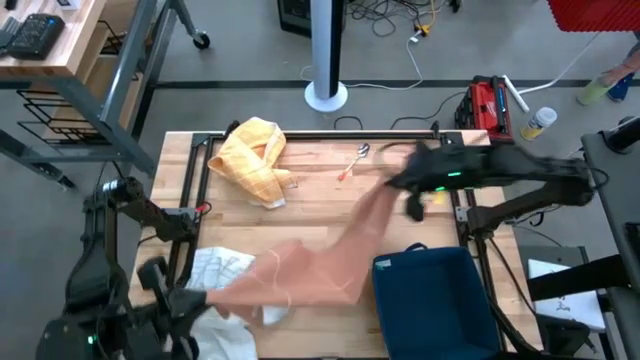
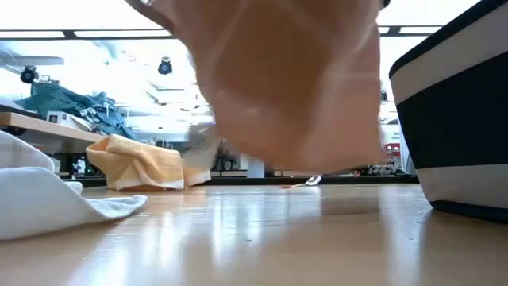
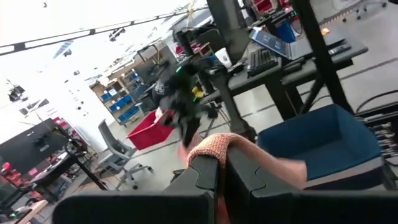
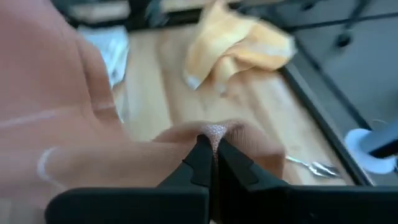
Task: Fold towel
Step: Fold the brown towel
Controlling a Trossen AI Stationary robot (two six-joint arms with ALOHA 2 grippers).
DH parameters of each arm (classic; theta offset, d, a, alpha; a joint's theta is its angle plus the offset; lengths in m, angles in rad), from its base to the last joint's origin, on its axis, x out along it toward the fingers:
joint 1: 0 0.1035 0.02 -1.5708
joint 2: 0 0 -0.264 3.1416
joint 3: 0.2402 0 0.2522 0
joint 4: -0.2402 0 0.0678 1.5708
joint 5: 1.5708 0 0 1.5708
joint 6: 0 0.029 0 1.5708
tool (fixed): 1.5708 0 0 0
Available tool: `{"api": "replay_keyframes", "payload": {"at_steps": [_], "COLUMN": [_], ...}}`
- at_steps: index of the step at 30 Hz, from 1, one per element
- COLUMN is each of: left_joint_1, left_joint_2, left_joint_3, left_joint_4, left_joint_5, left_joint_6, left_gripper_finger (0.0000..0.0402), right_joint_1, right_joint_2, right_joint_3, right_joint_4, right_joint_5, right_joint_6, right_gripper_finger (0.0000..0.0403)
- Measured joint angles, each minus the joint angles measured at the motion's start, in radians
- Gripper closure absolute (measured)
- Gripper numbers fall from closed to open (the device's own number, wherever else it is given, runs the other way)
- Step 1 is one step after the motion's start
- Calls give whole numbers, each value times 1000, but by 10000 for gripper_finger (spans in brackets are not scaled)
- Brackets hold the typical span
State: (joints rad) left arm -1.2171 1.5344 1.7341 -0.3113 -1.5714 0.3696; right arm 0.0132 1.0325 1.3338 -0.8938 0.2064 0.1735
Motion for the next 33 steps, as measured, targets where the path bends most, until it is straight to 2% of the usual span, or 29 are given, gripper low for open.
{"api": "replay_keyframes", "payload": {"at_steps": [4,8,12,16,23,29,33], "left_joint_1": [13,45,64,64,71,132,197], "left_joint_2": [-99,-239,-388,-539,-791,-979,-1092], "left_joint_3": [-54,-157,-301,-440,-628,-694,-712], "left_joint_4": [-202,-391,-471,-467,-468,-470,-471], "left_joint_5": [1,2,1,1,0,1,-2], "left_joint_6": [-170,-414,-555,-574,-551,-461,-365], "left_gripper_finger": [401,401,401,401,401,401,401], "right_joint_1": [-1,0,0,0,0,0,0], "right_joint_2": [-151,-233,-287,-319,-317,-255,-180], "right_joint_3": [-2,-2,-3,18,35,35,34], "right_joint_4": [-86,-143,-168,-214,-389,-399,-398], "right_joint_5": [114,227,278,340,528,601,736], "right_joint_6": [66,121,143,169,246,269,234], "right_gripper_finger": [402,403,403,403,403,403,403]}}
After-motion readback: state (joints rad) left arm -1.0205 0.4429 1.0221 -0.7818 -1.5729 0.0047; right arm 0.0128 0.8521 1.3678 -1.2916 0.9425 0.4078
